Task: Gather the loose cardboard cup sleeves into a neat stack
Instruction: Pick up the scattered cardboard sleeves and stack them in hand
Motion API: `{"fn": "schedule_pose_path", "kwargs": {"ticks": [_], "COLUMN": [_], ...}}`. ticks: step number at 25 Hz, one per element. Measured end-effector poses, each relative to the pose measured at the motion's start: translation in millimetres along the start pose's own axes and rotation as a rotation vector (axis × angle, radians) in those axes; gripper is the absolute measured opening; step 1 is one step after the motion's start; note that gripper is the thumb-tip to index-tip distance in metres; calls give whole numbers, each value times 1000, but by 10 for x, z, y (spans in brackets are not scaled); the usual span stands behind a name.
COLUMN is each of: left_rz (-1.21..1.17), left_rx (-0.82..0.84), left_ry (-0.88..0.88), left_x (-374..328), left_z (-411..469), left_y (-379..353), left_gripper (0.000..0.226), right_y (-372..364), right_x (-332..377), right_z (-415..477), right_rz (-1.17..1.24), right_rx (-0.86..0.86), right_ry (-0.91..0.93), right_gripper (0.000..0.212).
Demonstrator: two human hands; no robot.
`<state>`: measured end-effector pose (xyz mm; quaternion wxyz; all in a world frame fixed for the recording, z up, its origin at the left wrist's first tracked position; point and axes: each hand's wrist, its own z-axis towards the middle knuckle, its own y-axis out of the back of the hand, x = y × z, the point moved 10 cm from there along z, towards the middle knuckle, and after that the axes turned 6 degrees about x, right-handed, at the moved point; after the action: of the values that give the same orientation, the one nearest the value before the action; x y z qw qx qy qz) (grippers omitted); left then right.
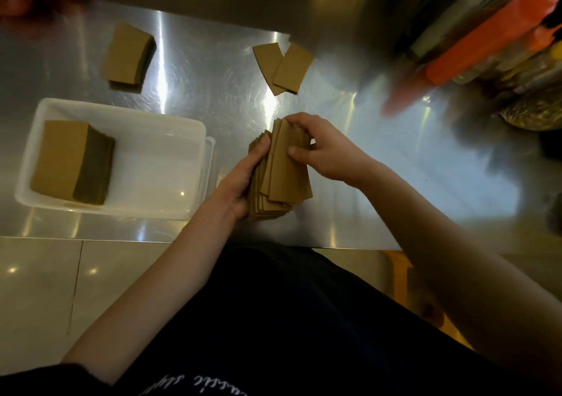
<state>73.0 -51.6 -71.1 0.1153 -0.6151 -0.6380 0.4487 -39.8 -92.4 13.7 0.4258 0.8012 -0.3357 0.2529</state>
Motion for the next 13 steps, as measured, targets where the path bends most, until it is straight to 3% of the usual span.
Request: {"fn": "schedule_pose_path", "kwargs": {"ticks": [3, 7, 9, 13], "left_rz": [7, -33, -14, -3], "left_rx": [-40, -100, -101, -156], "left_ry": [-47, -90, -119, -153], "left_x": [16, 118, 177, 298], "left_z": [-63, -101, -104, -157], "left_y": [-35, -134, -216, -241], "left_gripper": [39, 42, 39, 37], "right_y": [-56, -36, -40, -49], "right_x": [37, 50, 29, -52], "right_z": [-125, -381, -502, -677], "right_rz": [-4, 86, 17, -72], "right_rx": [-53, -136, -173, -186], "right_ry": [52, 129, 153, 169], "right_gripper": [48, 25, 15, 14]}}
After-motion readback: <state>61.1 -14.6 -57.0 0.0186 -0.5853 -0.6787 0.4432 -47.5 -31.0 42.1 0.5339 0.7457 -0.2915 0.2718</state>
